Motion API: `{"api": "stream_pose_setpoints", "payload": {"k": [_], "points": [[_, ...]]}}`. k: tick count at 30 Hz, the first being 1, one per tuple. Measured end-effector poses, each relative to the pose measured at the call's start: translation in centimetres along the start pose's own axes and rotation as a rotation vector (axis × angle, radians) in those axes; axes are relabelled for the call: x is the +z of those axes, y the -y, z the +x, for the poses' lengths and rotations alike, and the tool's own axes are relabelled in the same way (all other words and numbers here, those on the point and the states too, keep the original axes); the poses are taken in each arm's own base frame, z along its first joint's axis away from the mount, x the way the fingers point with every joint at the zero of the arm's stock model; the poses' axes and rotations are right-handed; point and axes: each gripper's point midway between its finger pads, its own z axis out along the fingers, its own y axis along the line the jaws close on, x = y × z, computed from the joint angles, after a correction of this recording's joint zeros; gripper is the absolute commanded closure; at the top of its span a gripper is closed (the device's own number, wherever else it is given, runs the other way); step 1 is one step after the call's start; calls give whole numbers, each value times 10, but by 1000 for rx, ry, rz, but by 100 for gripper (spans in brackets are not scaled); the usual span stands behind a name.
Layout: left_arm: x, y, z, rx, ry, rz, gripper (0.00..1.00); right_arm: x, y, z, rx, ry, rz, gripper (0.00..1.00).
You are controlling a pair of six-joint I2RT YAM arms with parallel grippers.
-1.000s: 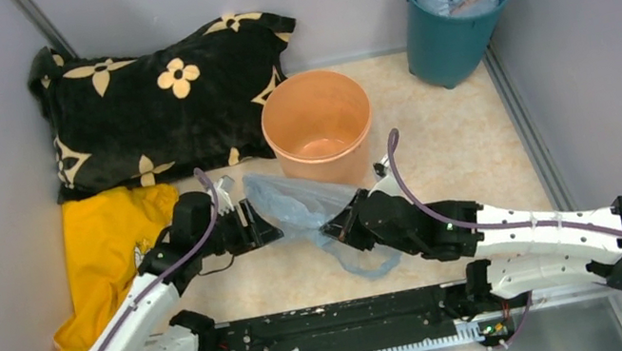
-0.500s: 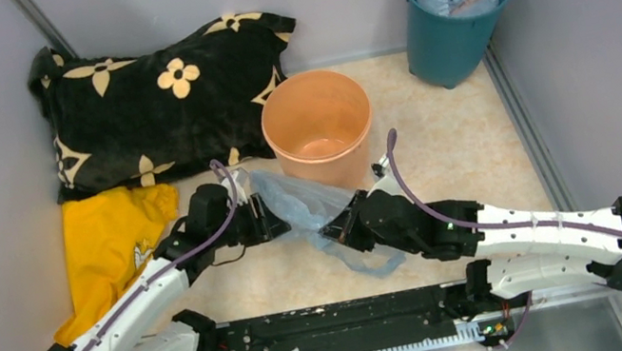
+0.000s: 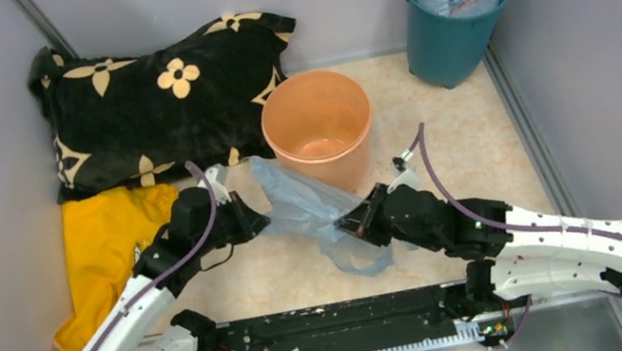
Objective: Put the trash bags into the trash bin
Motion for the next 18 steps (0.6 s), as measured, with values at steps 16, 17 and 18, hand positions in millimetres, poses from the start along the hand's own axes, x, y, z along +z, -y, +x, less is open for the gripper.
{"api": "stream_pose_setpoints", "payload": {"k": [16, 17, 18], "points": [[-47, 8, -23, 4, 65, -47, 83, -42, 69, -43, -109, 127, 166, 100], [-50, 9, -24, 5, 69, -44, 83, -44, 73, -44, -118, 132, 179, 100], [-52, 10, -25, 5, 73, -40, 82, -47, 78, -46, -129, 138, 192, 100]]}}
